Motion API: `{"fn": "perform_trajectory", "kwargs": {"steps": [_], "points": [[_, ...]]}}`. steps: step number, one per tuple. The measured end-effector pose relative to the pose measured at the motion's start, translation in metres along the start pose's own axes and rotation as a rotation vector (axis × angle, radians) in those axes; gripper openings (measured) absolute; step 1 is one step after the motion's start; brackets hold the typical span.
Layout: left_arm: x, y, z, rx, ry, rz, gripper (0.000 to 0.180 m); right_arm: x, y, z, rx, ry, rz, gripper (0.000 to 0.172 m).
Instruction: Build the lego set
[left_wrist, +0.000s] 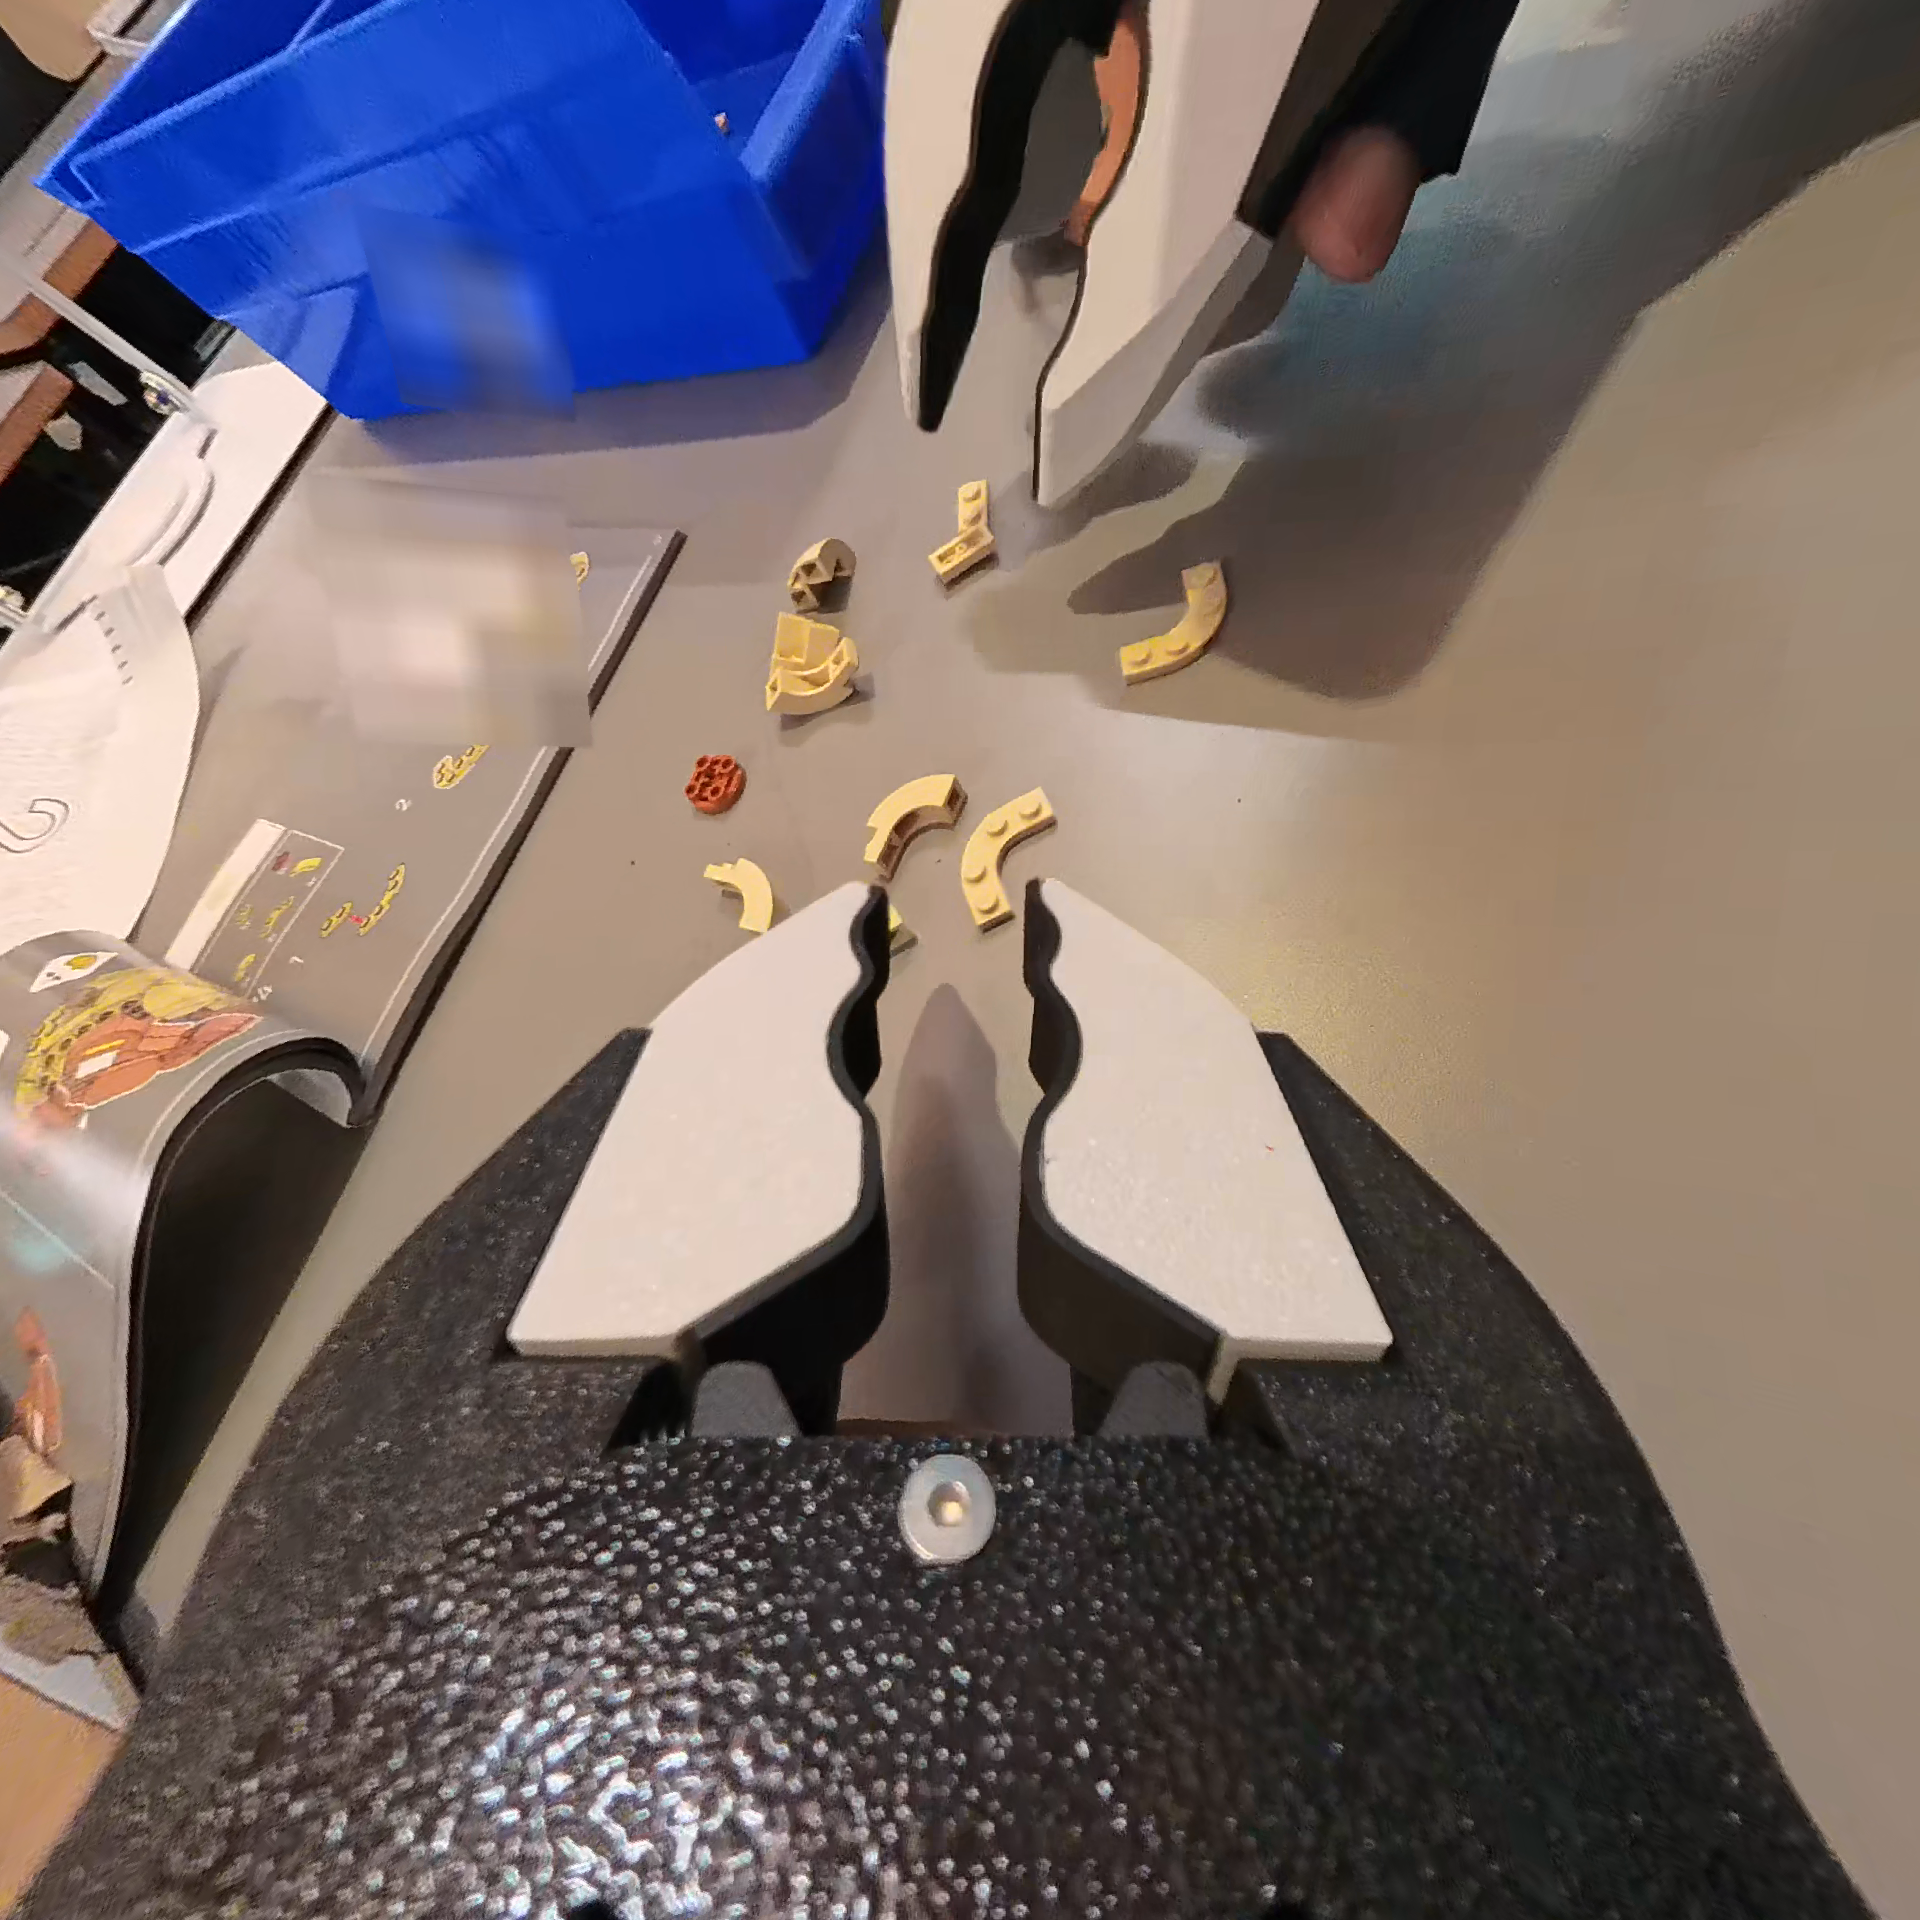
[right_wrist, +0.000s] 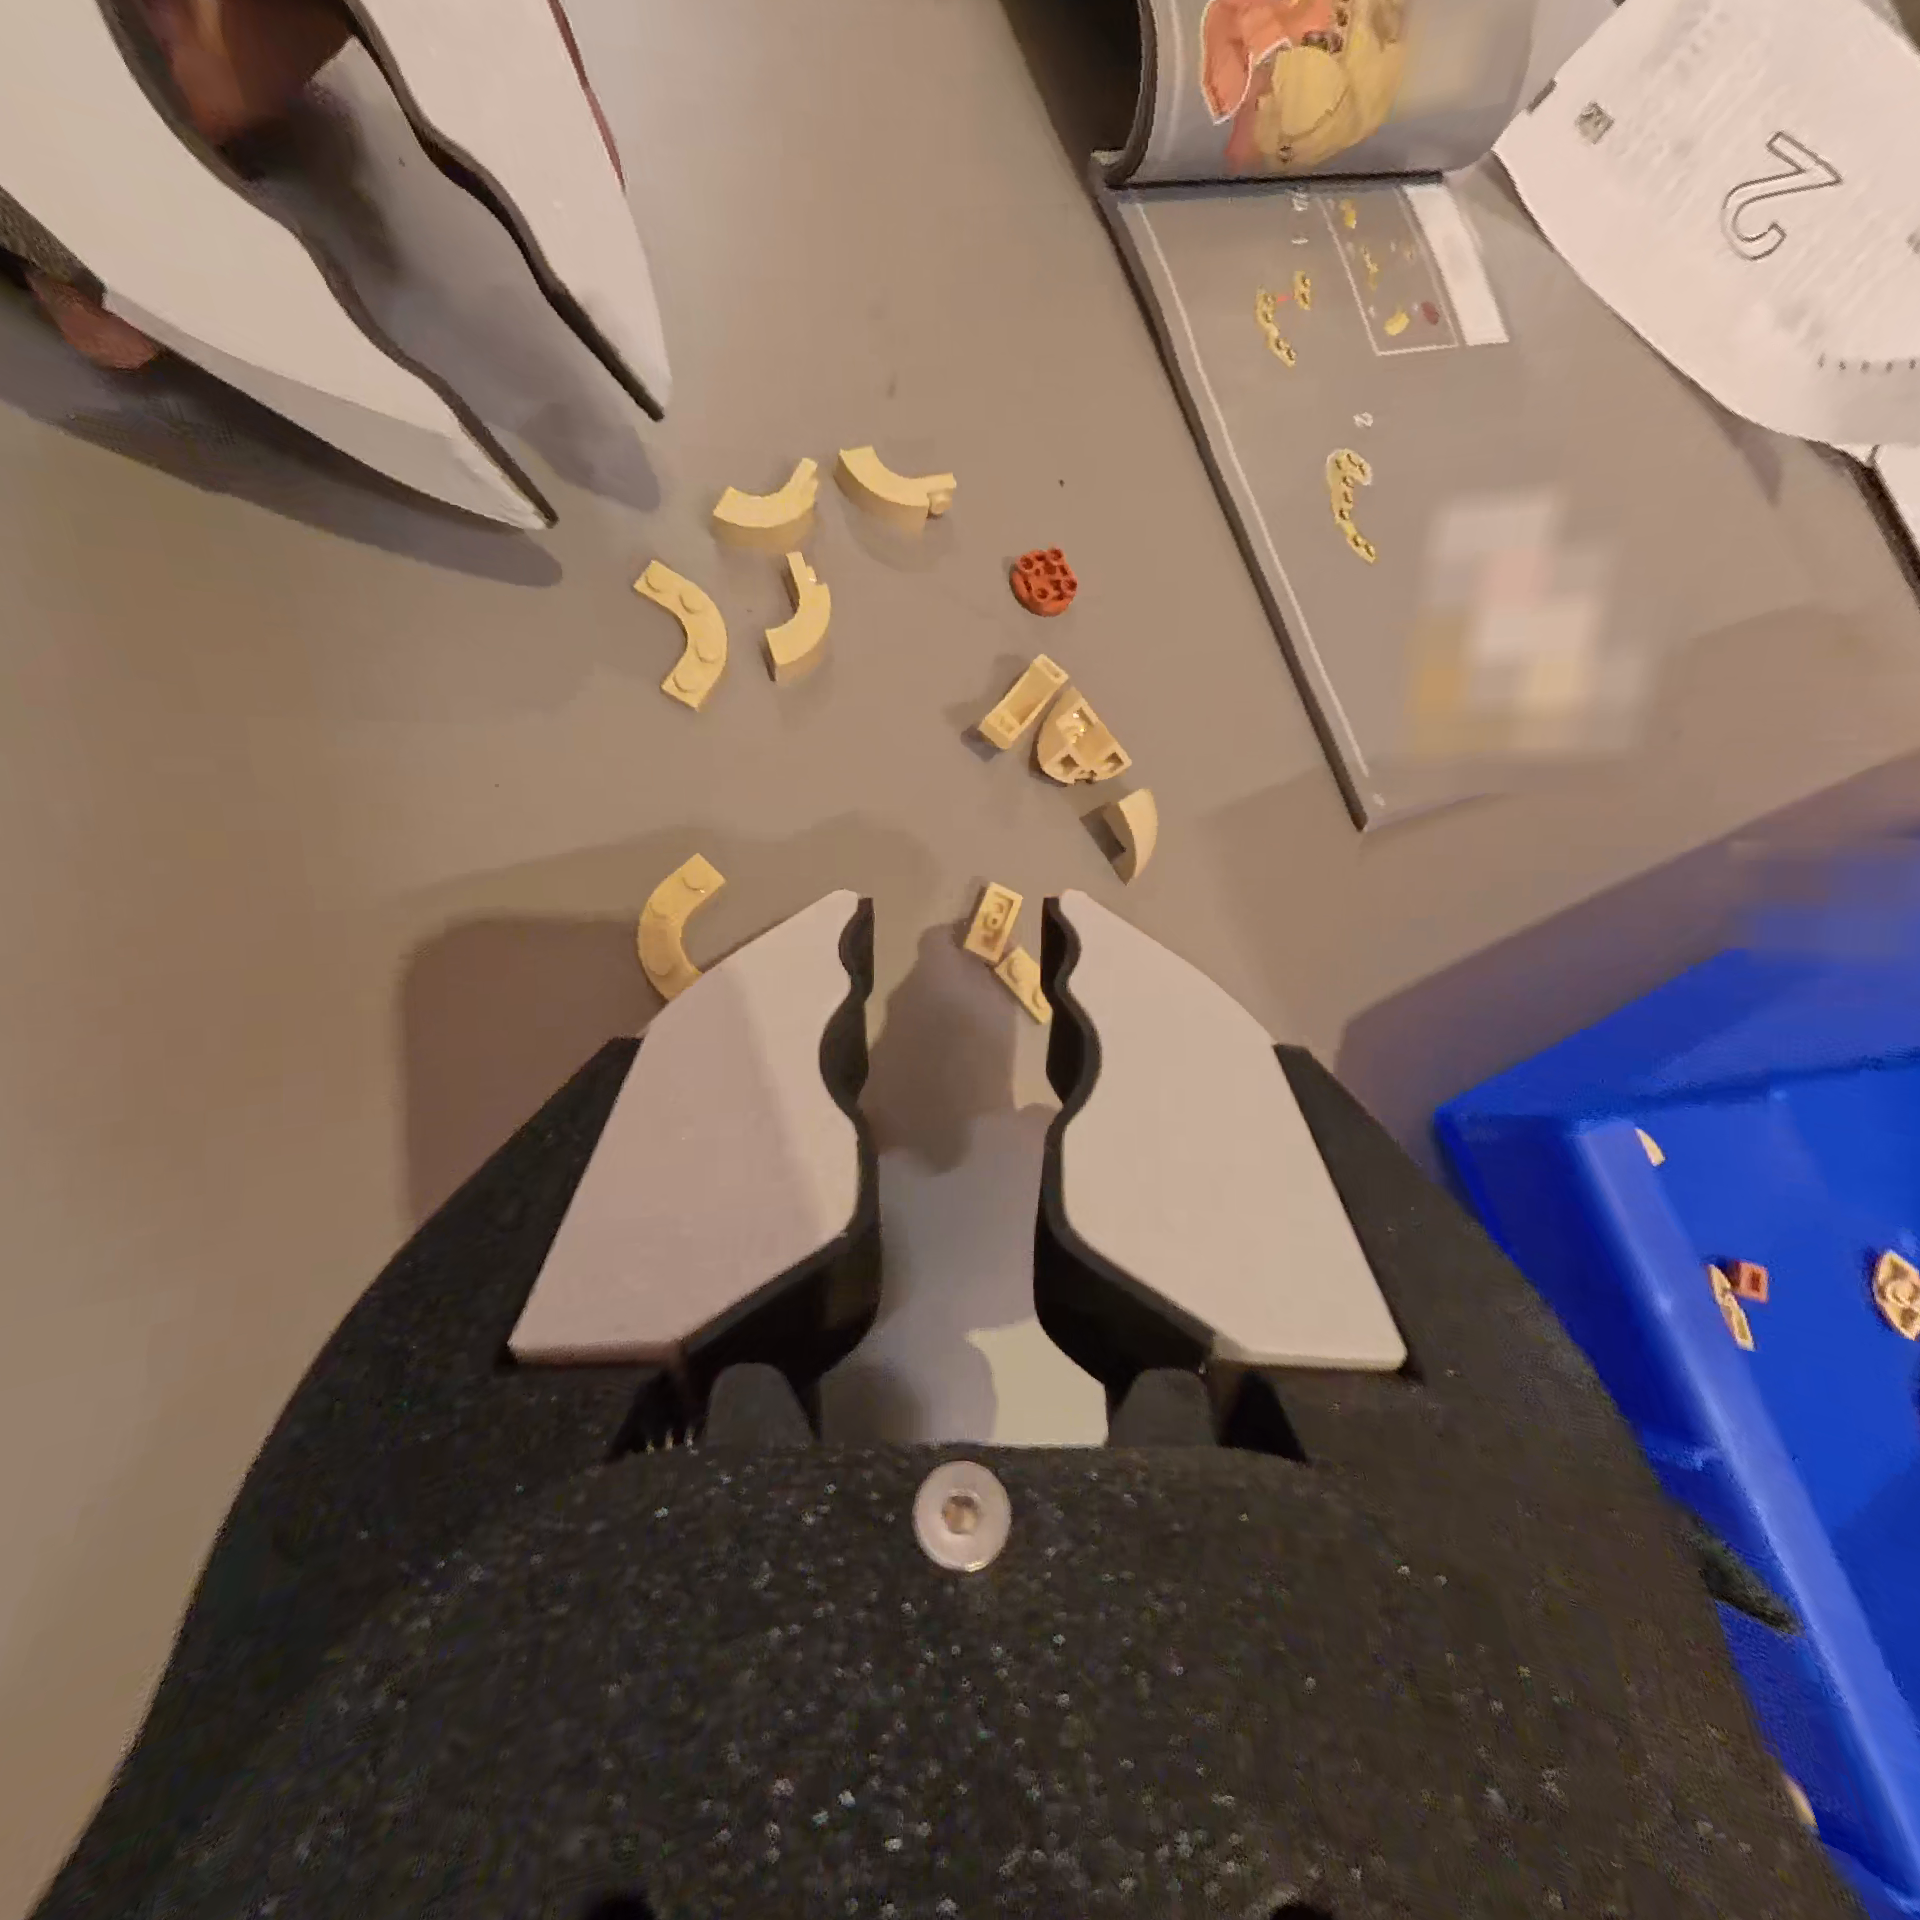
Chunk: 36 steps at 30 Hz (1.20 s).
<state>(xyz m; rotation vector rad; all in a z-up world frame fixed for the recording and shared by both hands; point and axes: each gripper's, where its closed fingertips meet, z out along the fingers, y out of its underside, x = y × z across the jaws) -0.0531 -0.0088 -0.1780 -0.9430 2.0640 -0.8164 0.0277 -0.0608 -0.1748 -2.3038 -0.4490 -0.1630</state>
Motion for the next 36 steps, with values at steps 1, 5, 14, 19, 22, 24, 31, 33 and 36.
{"fn": "perform_trajectory", "kwargs": {"steps": [1,5,14,19,22,24,31,33,36], "points": [[0.000,0.000,0.000,-0.003,-0.004,0.000,0.024,0.000,-0.001,0.003,-0.001,-0.007,0.001,0.030],[-0.001,0.003,0.003,-0.028,-0.009,0.001,0.024,0.002,0.006,0.017,-0.038,-0.040,0.028,0.029],[-0.006,0.002,0.005,-0.022,0.005,-0.037,0.023,0.002,0.012,0.025,-0.043,-0.106,0.080,0.008],[-0.009,-0.016,0.005,0.069,0.003,0.029,0.023,-0.015,-0.008,0.015,0.100,-0.273,0.180,0.008],[-0.001,-0.039,0.002,0.180,0.042,0.202,0.023,-0.025,-0.036,-0.003,0.272,-0.440,0.293,0.008],[-0.006,-0.052,0.002,0.249,0.038,0.285,0.024,-0.030,-0.053,-0.016,0.376,-0.576,0.414,0.008],[0.005,-0.082,-0.006,0.543,0.144,0.485,0.026,-0.042,-0.077,-0.037,0.508,-0.914,0.702,0.007],[0.007,-0.081,-0.008,0.569,0.155,0.519,0.026,-0.046,-0.079,-0.040,0.508,-0.997,0.739,0.007],[0.012,-0.081,-0.015,0.612,0.147,0.563,0.024,-0.056,-0.080,-0.038,0.474,-1.065,0.754,0.007]]}}
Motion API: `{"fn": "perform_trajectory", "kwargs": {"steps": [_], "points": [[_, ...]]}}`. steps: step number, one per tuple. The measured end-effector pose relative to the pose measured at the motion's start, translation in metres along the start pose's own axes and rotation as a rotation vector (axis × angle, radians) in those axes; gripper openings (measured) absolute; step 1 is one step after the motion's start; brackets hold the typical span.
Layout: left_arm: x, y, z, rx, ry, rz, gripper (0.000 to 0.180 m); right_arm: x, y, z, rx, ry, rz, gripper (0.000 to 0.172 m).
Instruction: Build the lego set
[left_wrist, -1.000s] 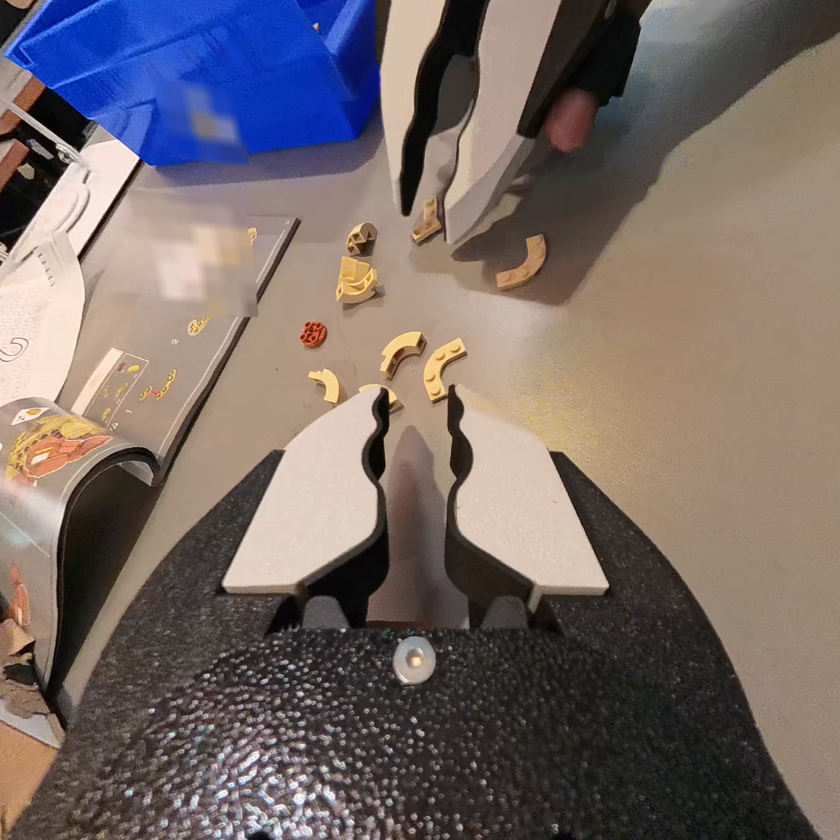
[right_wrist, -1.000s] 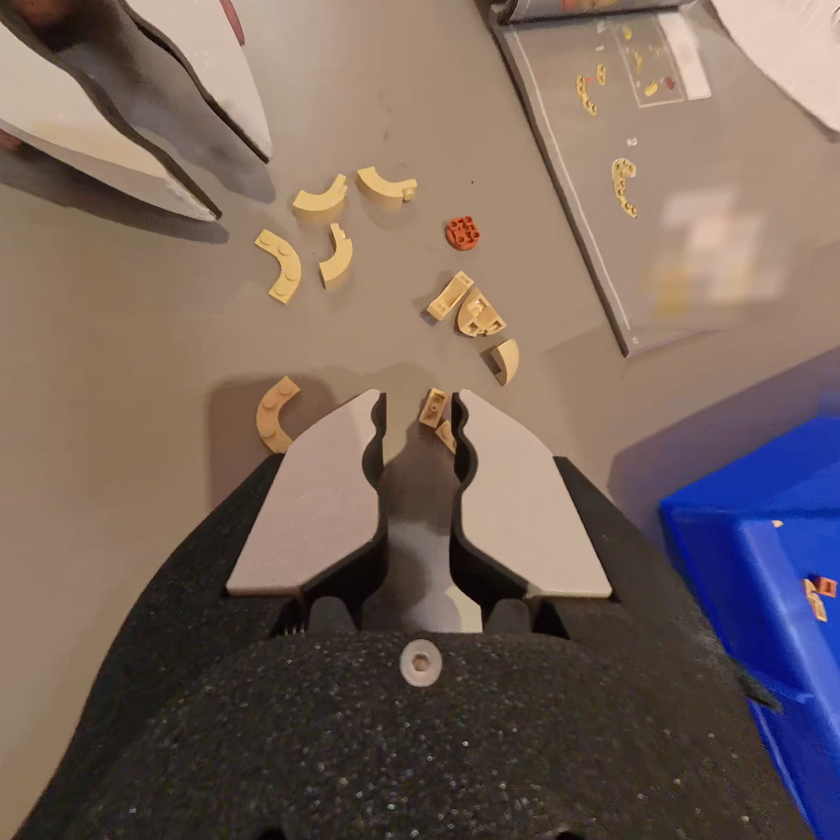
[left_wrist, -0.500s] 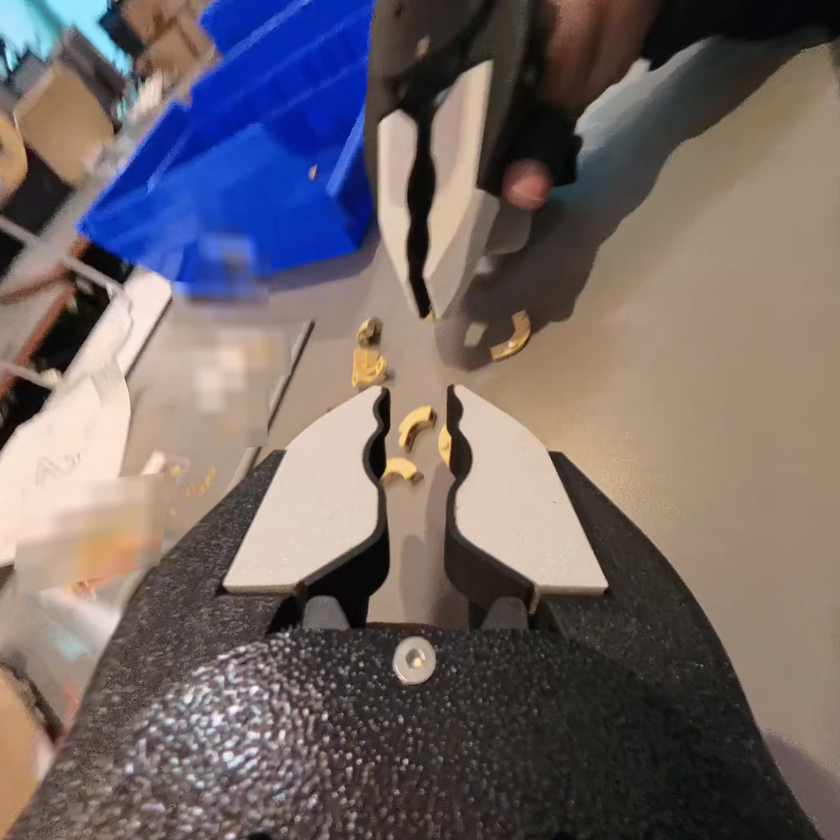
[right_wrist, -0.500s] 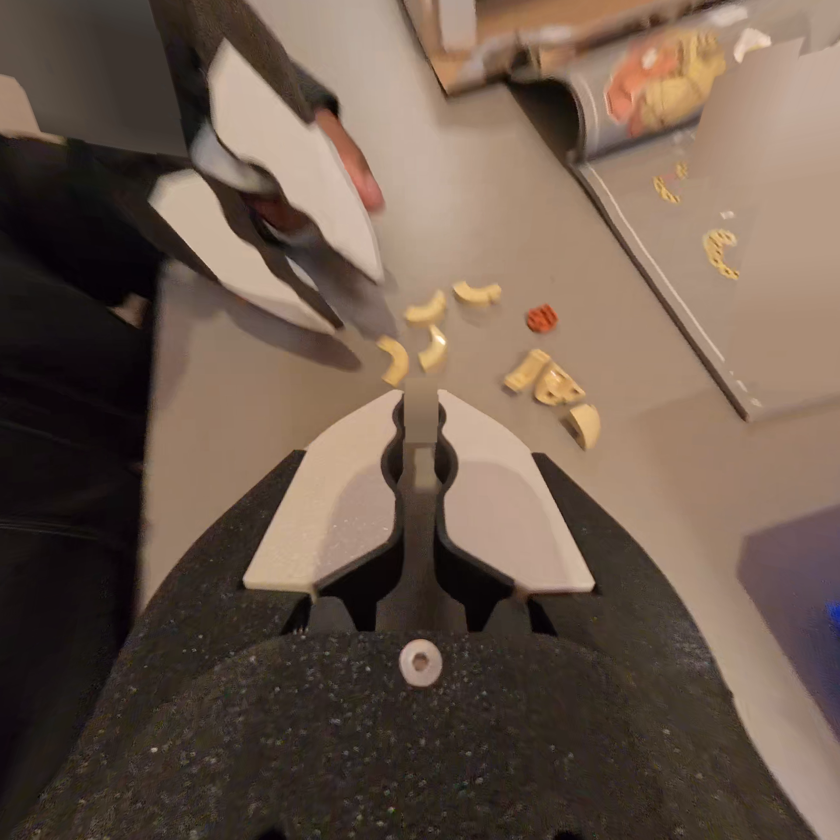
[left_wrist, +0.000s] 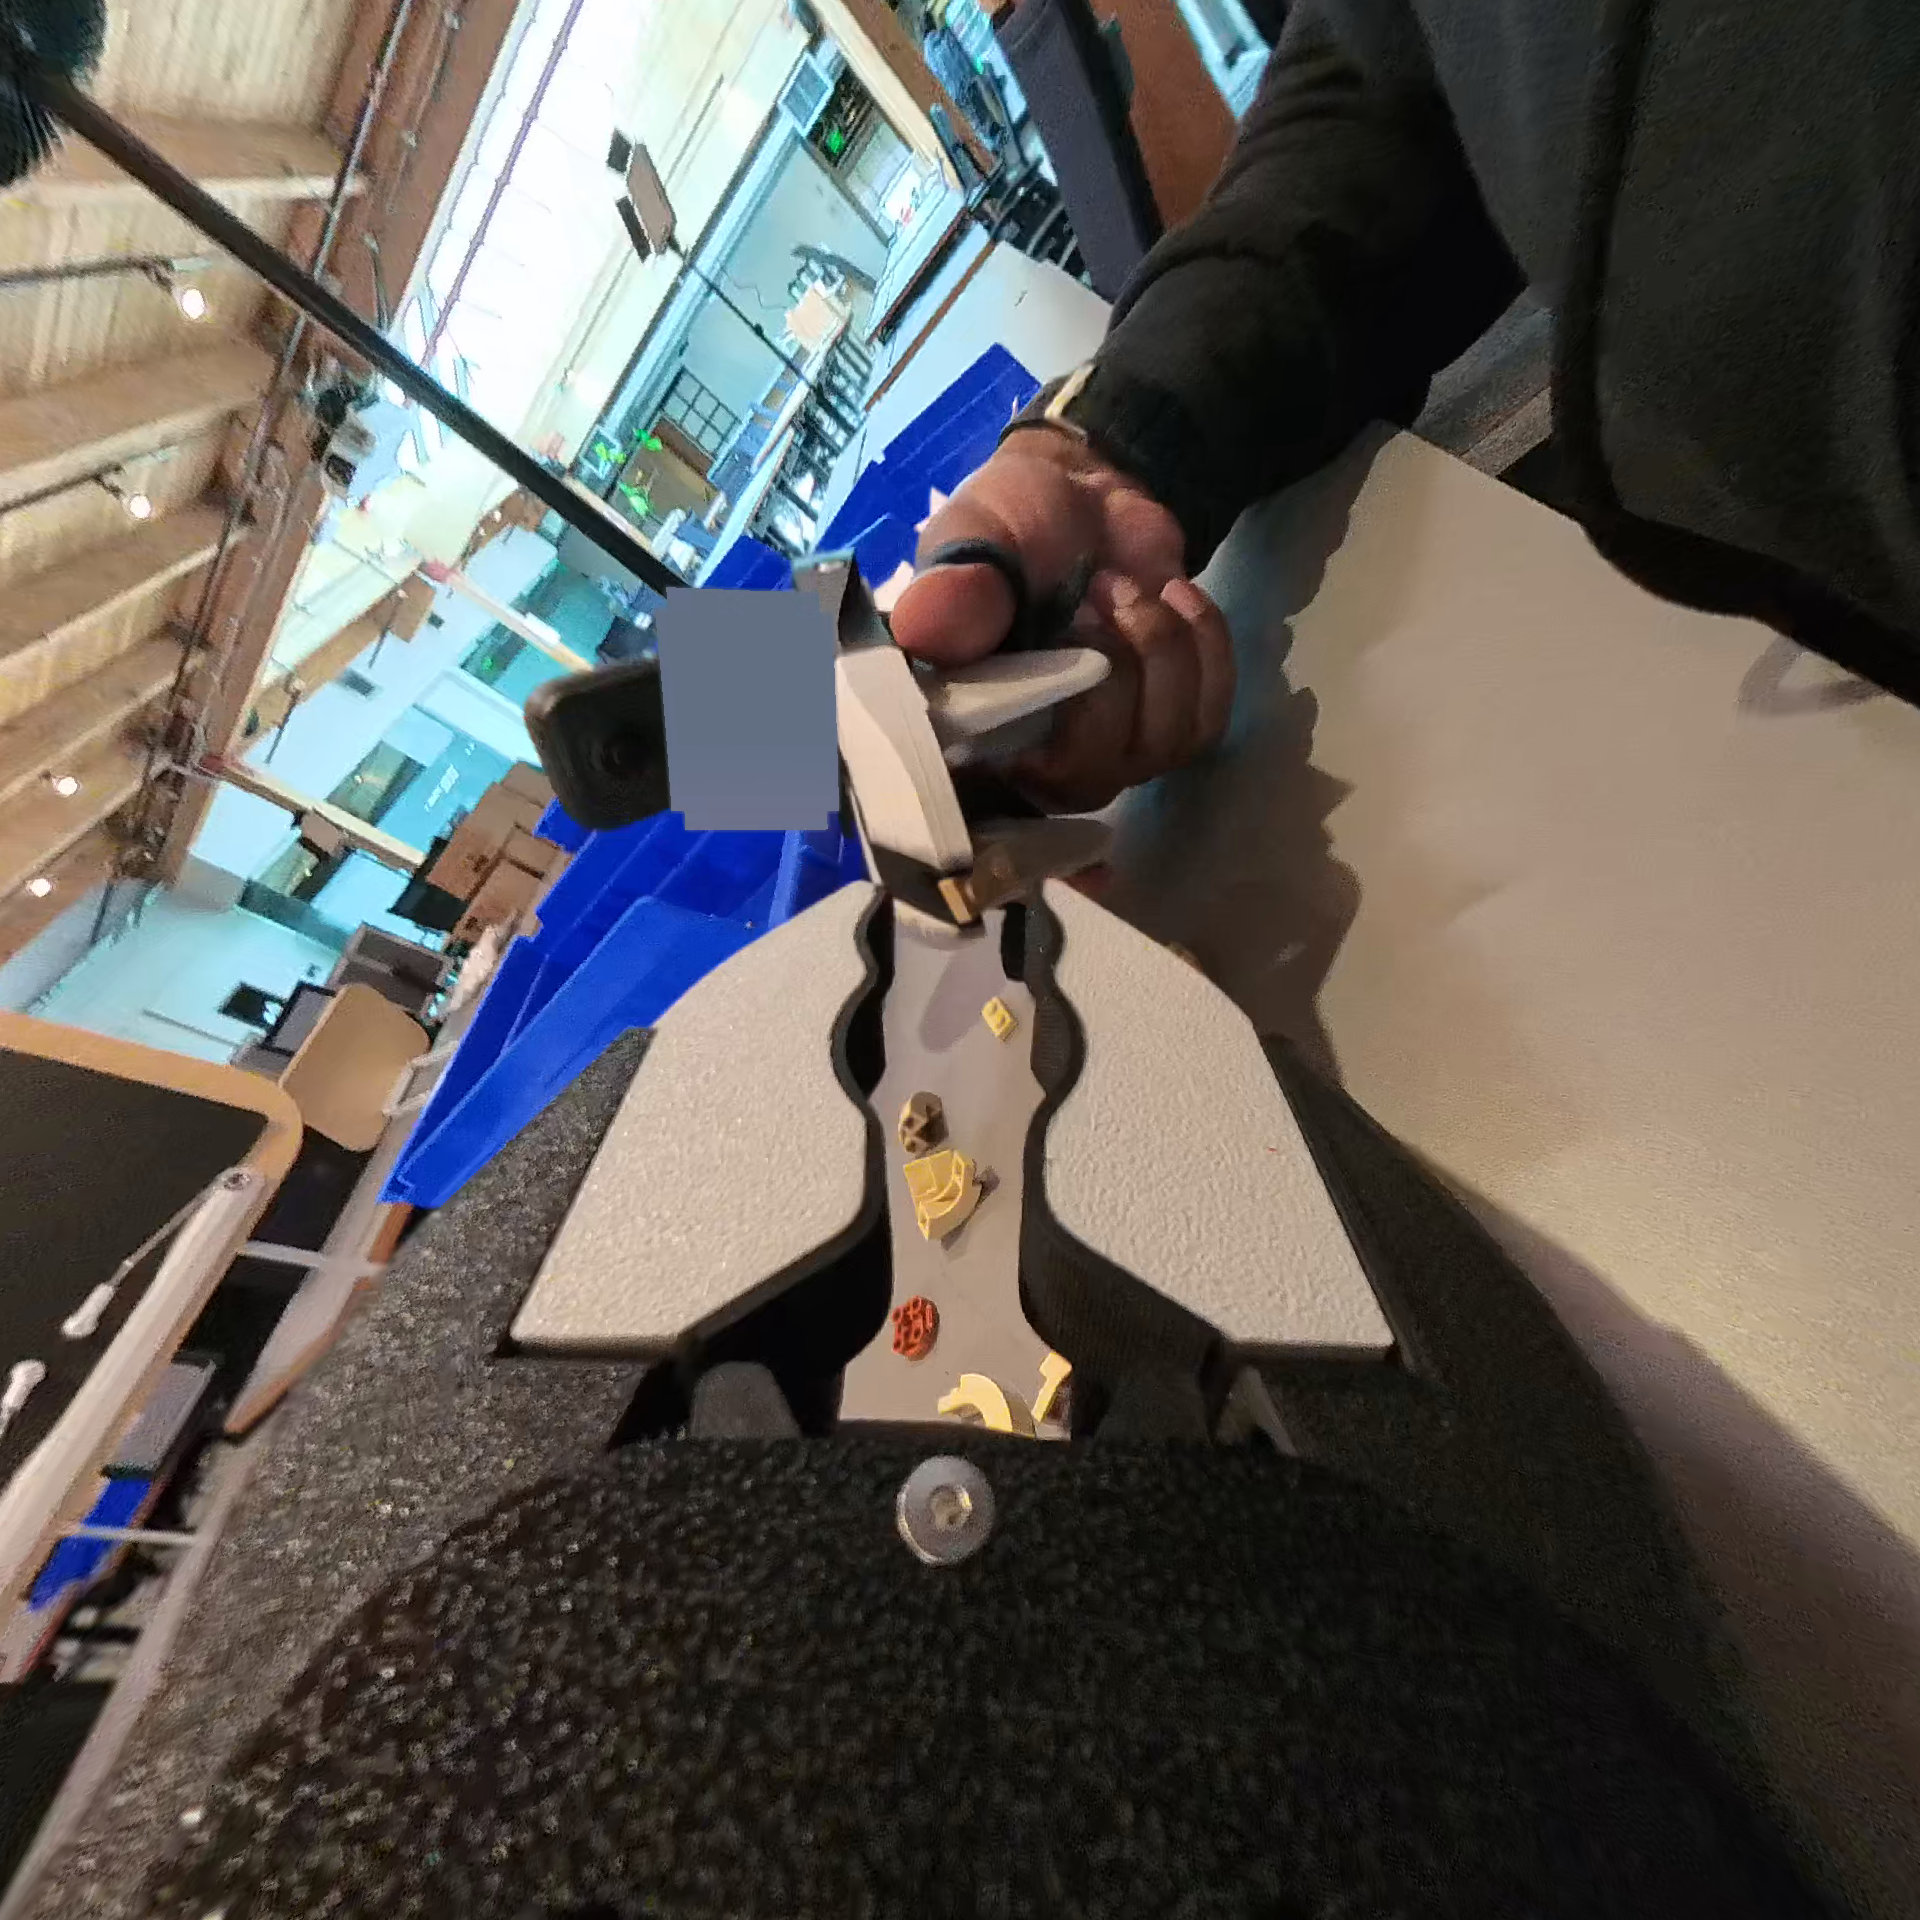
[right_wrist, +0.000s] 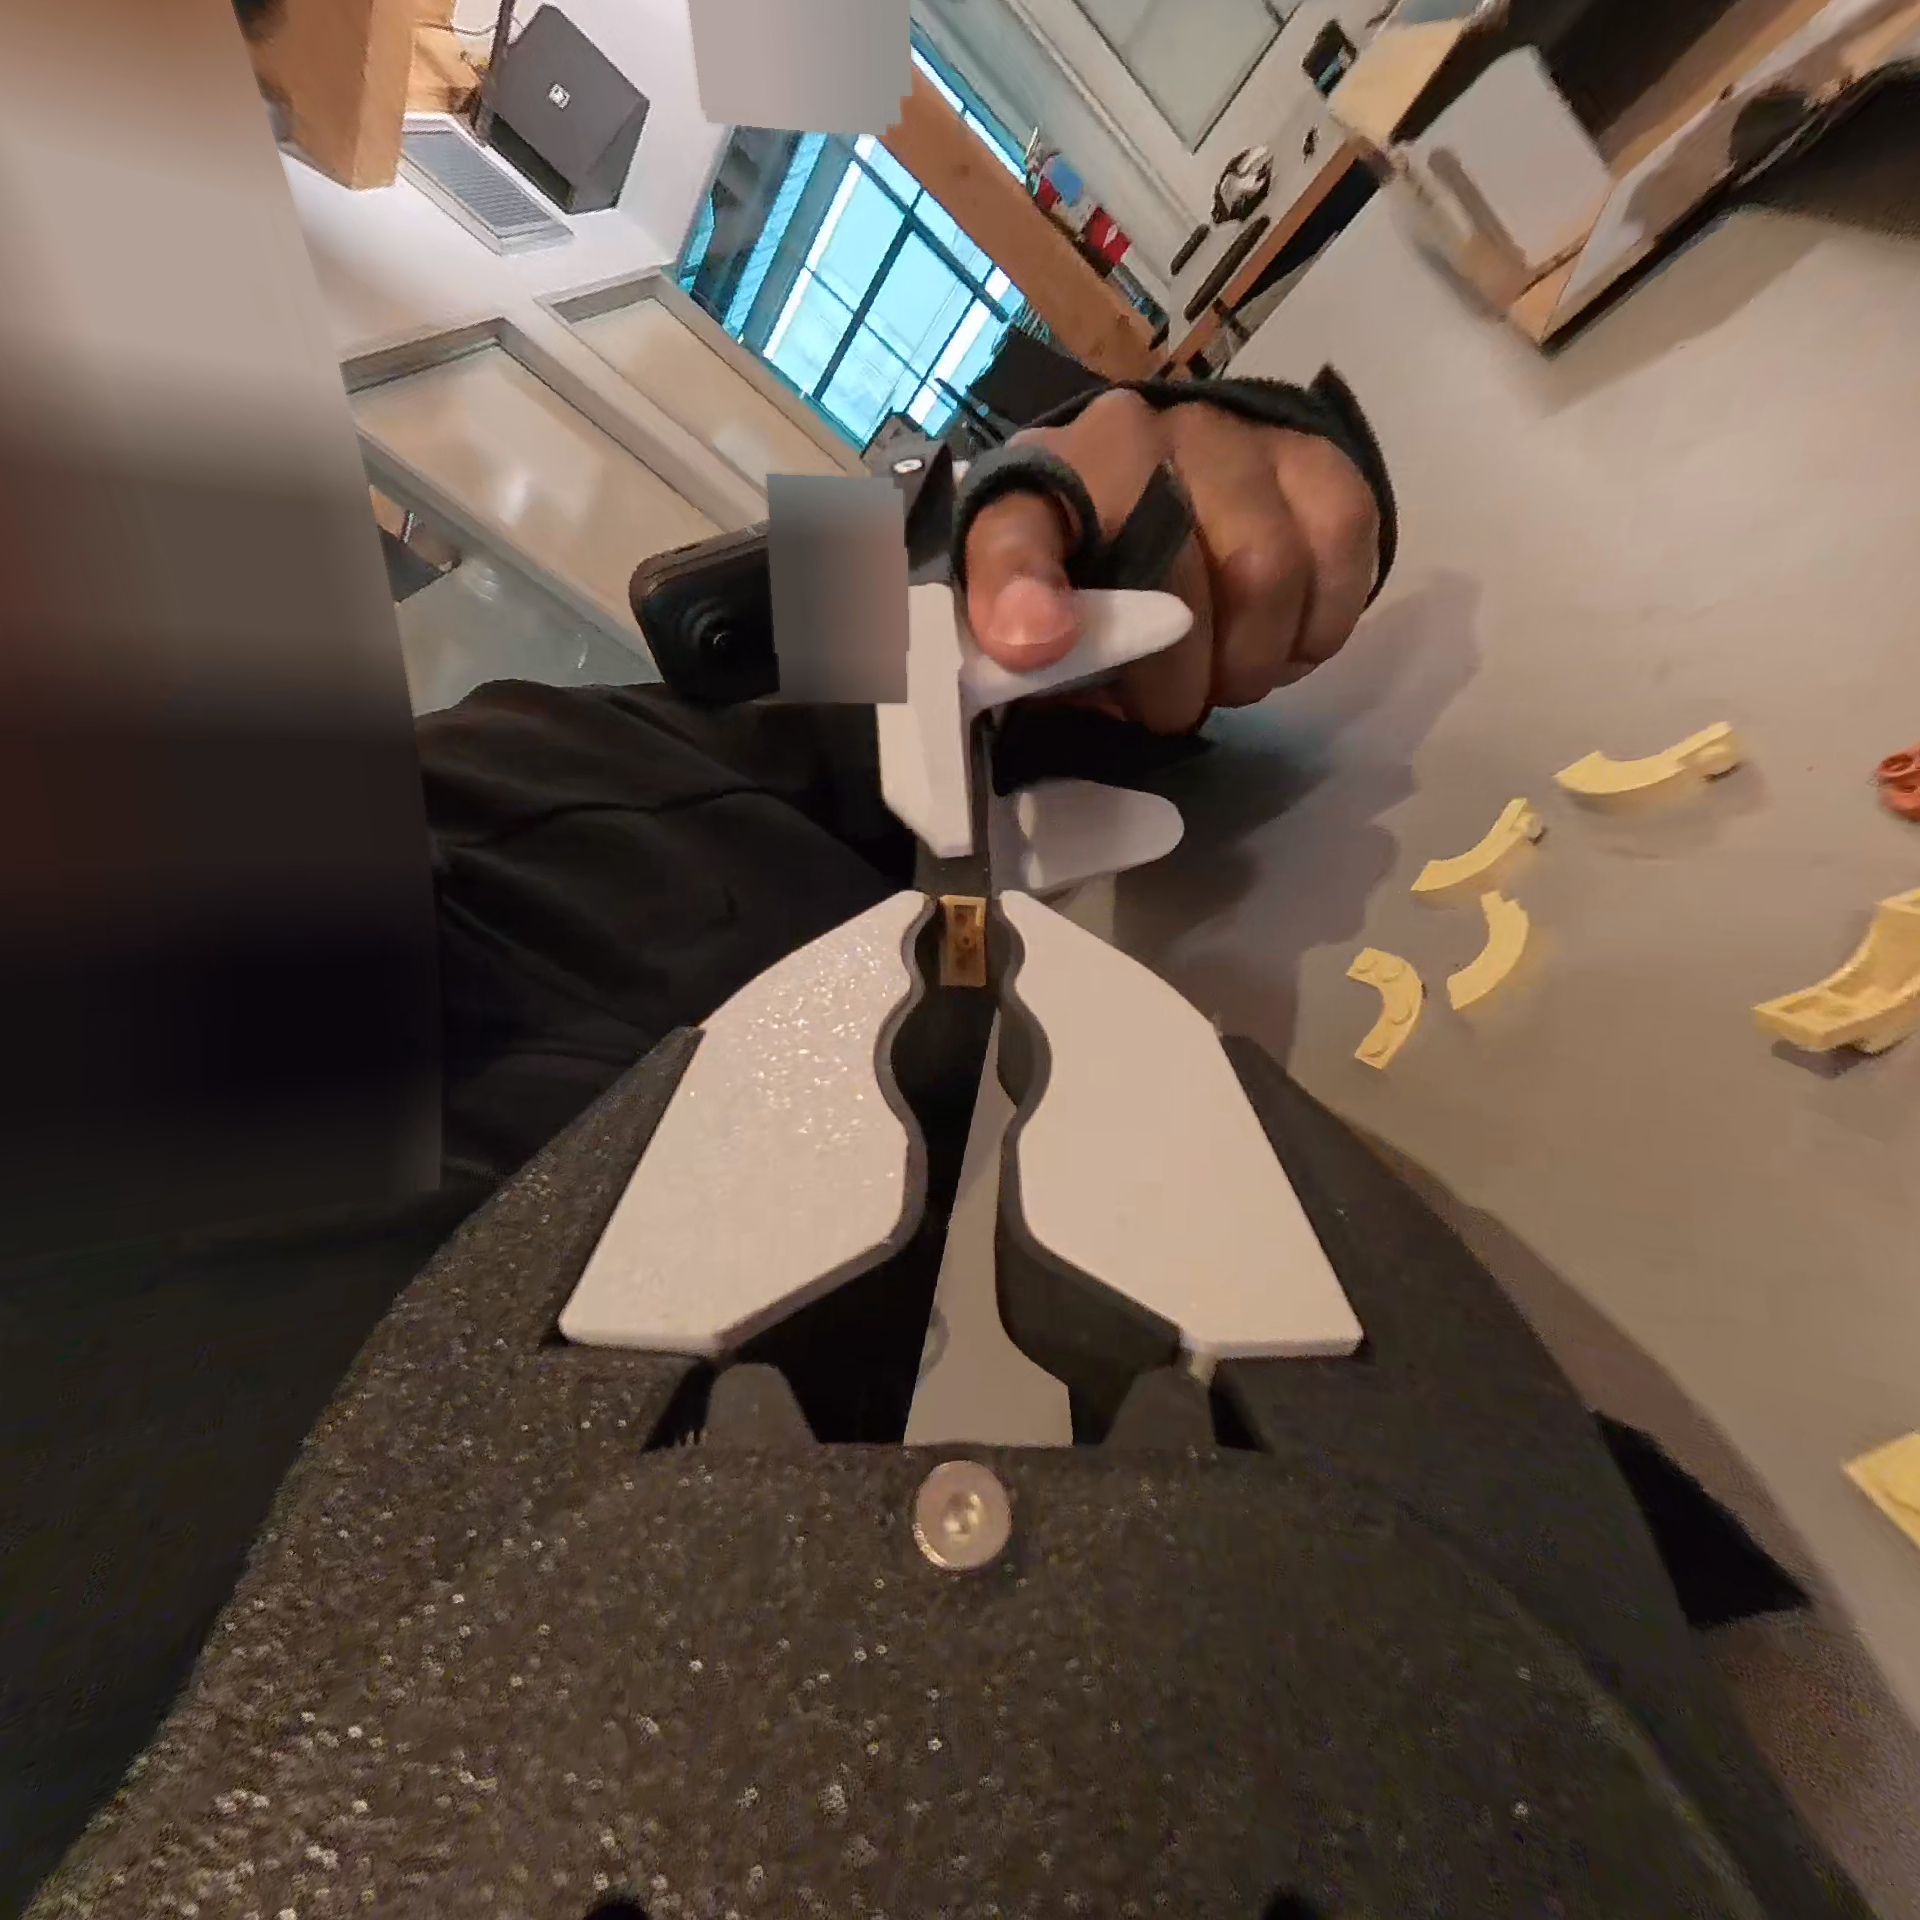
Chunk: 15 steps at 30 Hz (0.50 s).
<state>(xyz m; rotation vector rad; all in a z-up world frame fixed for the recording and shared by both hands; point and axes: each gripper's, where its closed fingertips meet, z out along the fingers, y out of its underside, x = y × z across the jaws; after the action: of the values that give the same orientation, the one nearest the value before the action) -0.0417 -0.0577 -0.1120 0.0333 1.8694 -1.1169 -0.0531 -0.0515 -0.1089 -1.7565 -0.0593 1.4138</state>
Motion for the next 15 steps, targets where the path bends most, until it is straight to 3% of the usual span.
{"fn": "perform_trajectory", "kwargs": {"steps": [7,13,15], "points": [[0.012,-0.005,-0.006,0.002,0.006,0.056,0.009,-0.004,0.008,0.011,-0.029,-0.059,0.051,0.008],[0.011,-0.003,-0.001,-0.026,0.012,-0.090,0.007,-0.001,0.006,0.005,-0.007,-0.035,0.030,0.009],[0.010,0.000,0.001,-0.047,0.012,-0.151,0.006,0.003,0.002,0.000,0.014,0.011,-0.013,0.016]]}}
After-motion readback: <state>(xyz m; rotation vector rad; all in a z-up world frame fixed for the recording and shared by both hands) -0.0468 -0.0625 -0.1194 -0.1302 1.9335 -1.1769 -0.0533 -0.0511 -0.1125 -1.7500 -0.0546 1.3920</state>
